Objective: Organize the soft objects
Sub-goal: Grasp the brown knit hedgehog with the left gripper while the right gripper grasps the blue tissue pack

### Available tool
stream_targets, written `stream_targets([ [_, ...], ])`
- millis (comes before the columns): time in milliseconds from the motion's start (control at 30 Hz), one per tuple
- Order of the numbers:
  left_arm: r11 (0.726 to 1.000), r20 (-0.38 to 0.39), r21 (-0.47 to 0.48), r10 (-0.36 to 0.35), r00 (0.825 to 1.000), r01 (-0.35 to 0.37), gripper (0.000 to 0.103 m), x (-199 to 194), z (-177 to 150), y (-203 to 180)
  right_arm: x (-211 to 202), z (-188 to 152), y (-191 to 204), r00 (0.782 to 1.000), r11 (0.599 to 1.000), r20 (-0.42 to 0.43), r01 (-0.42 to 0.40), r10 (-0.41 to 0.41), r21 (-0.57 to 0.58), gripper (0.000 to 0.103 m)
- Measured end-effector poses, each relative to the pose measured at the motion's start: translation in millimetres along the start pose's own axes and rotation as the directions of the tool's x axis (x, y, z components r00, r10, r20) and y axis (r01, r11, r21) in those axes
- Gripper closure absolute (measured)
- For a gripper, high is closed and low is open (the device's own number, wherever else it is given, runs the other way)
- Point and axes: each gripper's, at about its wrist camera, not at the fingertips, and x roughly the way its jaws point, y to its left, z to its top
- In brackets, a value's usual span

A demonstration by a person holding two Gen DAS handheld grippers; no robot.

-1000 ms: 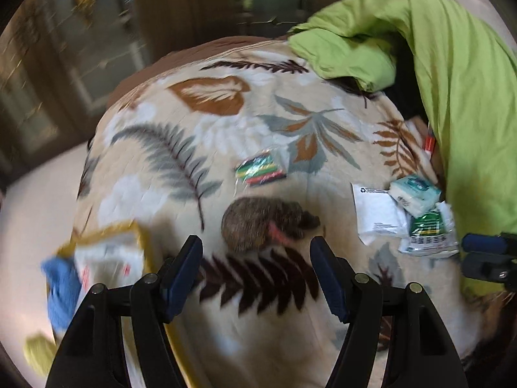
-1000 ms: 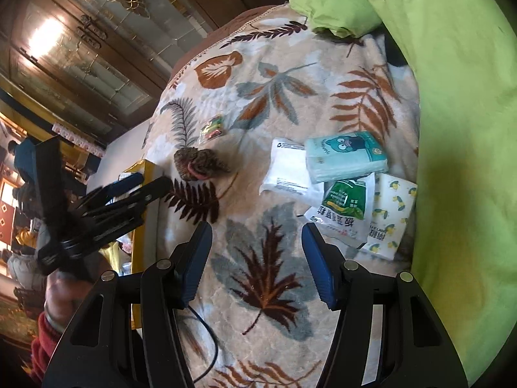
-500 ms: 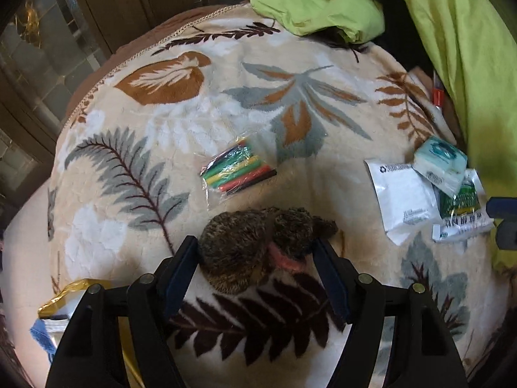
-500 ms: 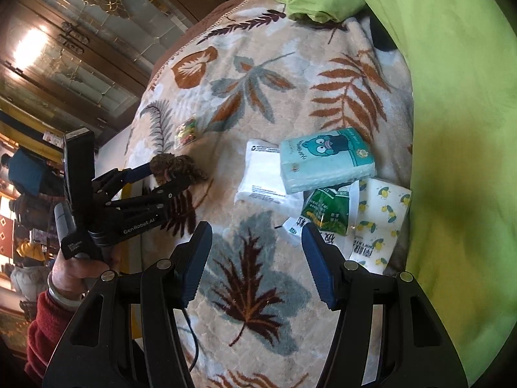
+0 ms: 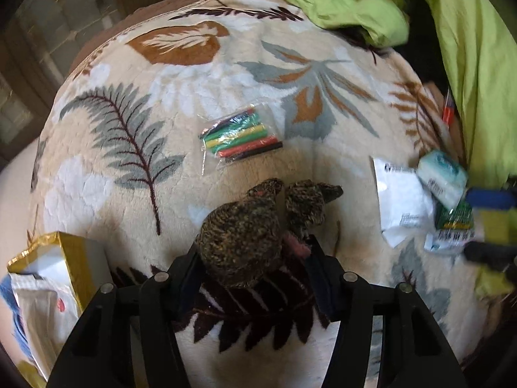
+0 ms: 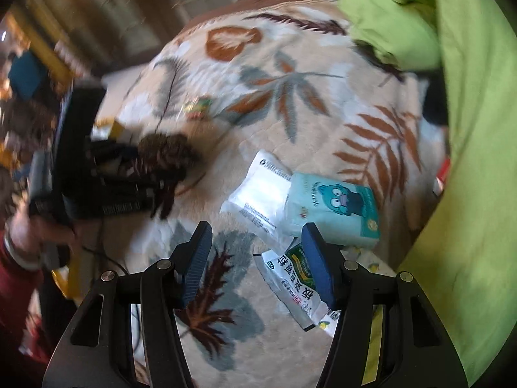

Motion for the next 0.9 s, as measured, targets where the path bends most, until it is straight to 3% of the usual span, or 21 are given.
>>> stream_targets([
  [100, 1.0, 0.009, -0.022, -0.005, 1.0, 0.006, 0.045, -1, 1, 0, 2, 2, -1, 0.999, 0.999, 0.008, 0.034, -0.033, -0.031, 0.045],
  [233, 0.999, 0.01, -0.051, -0.011, 1.0, 0.012, 0.046, 0, 5, 4, 0, 9, -32, 0.998, 0.993, 0.024, 0.063, -0.066, 0.103, 0.045],
  [367, 0.997, 0.01, -0.062, -0.045, 0.999, 0.046, 0.046, -7, 4, 5, 12, 15, -42, 0.995, 0.989, -0.025, 0.095, -0.093, 0.109, 0.045],
  [500, 0.997, 0.017, -0.059, -0.054, 0.998, 0.055, 0.046, -10, 4, -1, 19, 21, -60, 0.998, 0.971, -0.042, 0.048, -0.039, 0.234, 0.045],
  [567, 0.996, 0.024, -0.062, -0.061, 0.998, 0.062, 0.046, -13, 3, -1, 17, 24, -60, 0.999, 0.97, -0.038, 0.031, -0.023, 0.241, 0.045],
  [733, 0.994, 0.025, -0.071, -0.081, 0.996, 0.082, 0.046, -14, 0, -2, 11, 21, -44, 0.998, 0.994, -0.059, 0.024, -0.018, 0.104, 0.045],
  [900, 0.993, 0.012, -0.072, -0.092, 0.996, 0.092, 0.046, -10, -1, -6, 14, 11, -21, 0.99, 0.984, -0.045, 0.128, -0.135, -0.125, 0.045],
])
